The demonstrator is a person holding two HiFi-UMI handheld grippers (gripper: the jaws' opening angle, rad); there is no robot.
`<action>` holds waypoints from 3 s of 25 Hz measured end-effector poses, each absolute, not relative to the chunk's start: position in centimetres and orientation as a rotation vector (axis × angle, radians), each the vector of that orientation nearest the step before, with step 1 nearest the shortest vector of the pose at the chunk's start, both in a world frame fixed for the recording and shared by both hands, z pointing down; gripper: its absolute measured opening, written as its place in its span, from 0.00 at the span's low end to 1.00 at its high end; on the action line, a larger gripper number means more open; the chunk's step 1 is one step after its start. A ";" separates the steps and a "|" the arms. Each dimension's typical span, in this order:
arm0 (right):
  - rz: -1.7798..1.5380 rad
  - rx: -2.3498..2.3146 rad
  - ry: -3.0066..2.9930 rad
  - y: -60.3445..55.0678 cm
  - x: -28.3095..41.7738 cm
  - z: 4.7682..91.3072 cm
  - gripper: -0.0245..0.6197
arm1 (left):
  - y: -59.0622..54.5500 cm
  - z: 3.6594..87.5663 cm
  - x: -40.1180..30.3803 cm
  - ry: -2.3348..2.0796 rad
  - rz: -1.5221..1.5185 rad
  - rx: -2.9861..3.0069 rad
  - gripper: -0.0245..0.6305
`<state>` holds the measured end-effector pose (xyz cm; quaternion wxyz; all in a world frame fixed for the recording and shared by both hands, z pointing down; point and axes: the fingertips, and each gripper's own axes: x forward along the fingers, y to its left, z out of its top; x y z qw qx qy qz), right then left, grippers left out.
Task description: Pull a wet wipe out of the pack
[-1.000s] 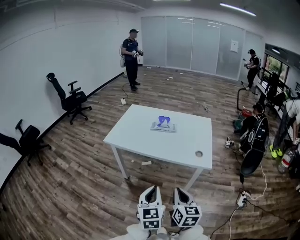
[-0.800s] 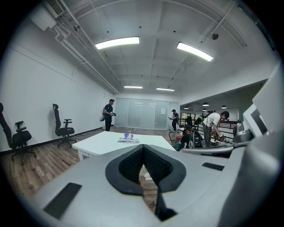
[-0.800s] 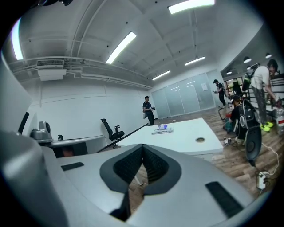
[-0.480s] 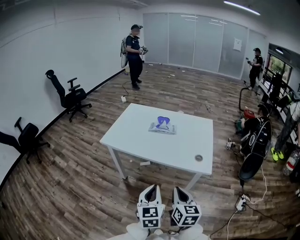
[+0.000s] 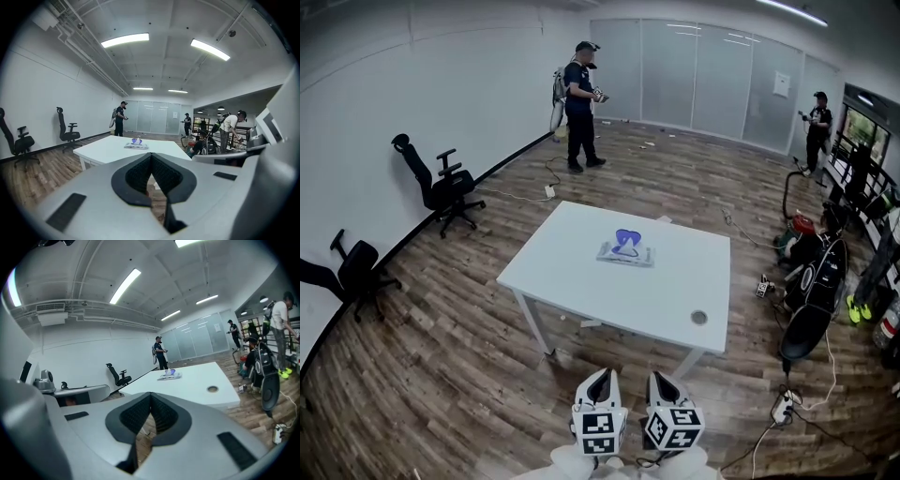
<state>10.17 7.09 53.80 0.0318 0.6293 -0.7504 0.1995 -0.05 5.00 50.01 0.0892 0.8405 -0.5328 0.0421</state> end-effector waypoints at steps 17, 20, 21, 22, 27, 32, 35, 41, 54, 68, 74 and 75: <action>0.627 1.928 -2.302 4.6 10.0 54.6 0.05 | 2.2 50.7 -0.4 -1.593 0.136 2.489 0.03; 0.610 1.933 -2.301 3.6 10.1 54.2 0.05 | 1.0 50.6 -0.2 -1.596 0.121 2.493 0.03; 0.601 1.932 -2.301 3.3 10.2 54.2 0.05 | 0.7 50.7 -0.1 -1.597 0.118 2.495 0.03; 0.594 1.933 -2.300 3.1 10.3 54.1 0.05 | 0.4 50.7 0.0 -1.596 0.113 2.497 0.03; 0.598 1.954 -2.287 1.6 10.8 54.3 0.05 | -1.0 51.2 0.6 -1.575 0.126 2.512 0.03; 0.611 1.952 -2.281 -0.3 11.1 54.5 0.05 | -3.0 51.1 0.9 -1.582 0.137 2.519 0.03; 0.608 1.952 -2.283 -1.5 11.2 54.4 0.05 | -4.1 51.1 1.1 -1.578 0.136 2.518 0.03; 0.609 1.945 -2.272 -3.5 11.6 54.6 0.05 | -6.4 51.3 1.0 -1.586 0.136 2.501 0.03; 0.562 1.966 -2.241 -9.0 12.5 52.9 0.05 | -12.7 49.9 1.7 -1.561 0.089 2.509 0.03; 0.523 1.965 -2.239 -15.5 12.6 51.7 0.05 | -19.5 48.7 2.1 -1.557 0.051 2.508 0.03; 0.533 1.981 -2.246 -18.5 12.7 51.6 0.05 | -22.5 48.4 2.4 -1.550 0.057 2.529 0.03; 0.540 1.984 -2.247 -19.0 12.7 51.7 0.05 | -23.0 48.4 2.5 -1.547 0.060 2.534 0.03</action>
